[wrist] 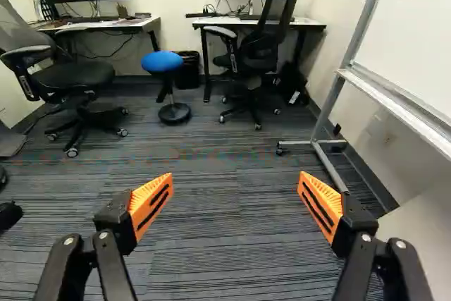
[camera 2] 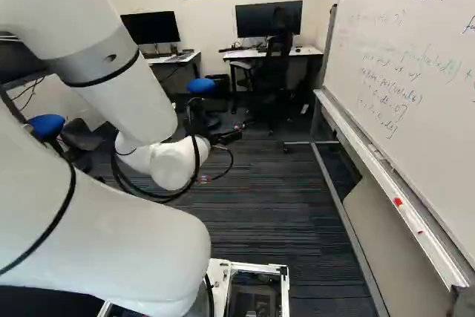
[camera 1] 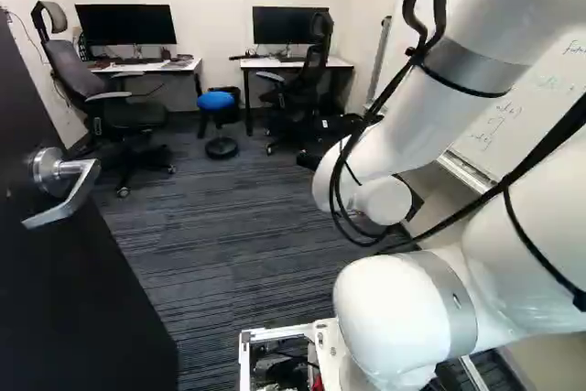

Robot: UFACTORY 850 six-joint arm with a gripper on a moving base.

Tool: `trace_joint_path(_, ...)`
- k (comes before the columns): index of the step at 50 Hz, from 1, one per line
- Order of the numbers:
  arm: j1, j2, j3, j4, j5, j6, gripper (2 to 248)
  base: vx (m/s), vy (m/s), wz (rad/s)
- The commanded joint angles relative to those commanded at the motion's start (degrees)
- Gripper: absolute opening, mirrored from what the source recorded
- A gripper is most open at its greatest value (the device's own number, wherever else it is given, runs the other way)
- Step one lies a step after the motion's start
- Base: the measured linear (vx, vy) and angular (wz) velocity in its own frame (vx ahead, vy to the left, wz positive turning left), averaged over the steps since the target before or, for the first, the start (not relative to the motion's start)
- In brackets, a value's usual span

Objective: Open the door and move inside

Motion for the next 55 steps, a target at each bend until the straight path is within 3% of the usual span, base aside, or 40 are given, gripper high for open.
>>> trace_joint_path(40, 0.0, 0.0, 0.0, 0.0, 0.0, 0.0, 247, 0.173, 0.005, -0.008)
trace_joint_path(55, 0.0, 0.0, 0.0, 0.0, 0.0, 0.0, 247, 0.033, 0.001, -0.004)
